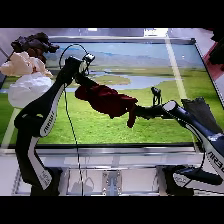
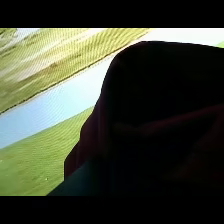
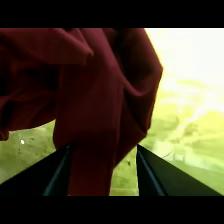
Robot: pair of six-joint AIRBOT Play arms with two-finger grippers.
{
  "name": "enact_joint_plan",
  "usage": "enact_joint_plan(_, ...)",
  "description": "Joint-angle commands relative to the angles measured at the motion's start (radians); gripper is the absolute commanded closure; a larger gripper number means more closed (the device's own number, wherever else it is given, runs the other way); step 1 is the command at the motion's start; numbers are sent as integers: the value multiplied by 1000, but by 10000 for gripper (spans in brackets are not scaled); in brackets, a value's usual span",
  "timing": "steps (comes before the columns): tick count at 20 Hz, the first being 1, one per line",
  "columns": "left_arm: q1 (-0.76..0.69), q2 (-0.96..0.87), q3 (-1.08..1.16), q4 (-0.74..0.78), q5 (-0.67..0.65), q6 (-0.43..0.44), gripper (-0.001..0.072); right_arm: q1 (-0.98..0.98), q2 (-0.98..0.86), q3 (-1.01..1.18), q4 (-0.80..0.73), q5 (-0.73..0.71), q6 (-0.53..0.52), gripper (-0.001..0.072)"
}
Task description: Fold the shirts.
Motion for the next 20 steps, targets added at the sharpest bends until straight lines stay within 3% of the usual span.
enact_joint_plan(1,2,7,3,-23,-25,-5,691,72,-65,-1,50,-76,-21,229)
enact_joint_plan(2,2,7,3,-23,-23,-5,691,80,-65,2,61,-89,-21,253)
enact_joint_plan(3,2,7,3,-23,-23,-5,691,83,-65,7,63,-97,-30,420)
enact_joint_plan(4,2,7,3,-22,-23,-5,691,82,-65,19,76,-97,-57,679)
enact_joint_plan(8,2,55,34,59,-35,-11,692,55,-12,152,-26,-2,-76,683)
enact_joint_plan(12,18,256,98,229,-104,-11,692,-67,223,348,-382,226,115,684)
enact_joint_plan(14,30,397,99,256,-171,-11,692,-132,386,444,-512,356,161,685)
enact_joint_plan(16,26,549,99,245,-233,-10,692,-179,546,538,-555,433,161,686)
enact_joint_plan(20,-19,804,99,205,-265,-8,693,-195,747,706,-573,439,161,687)
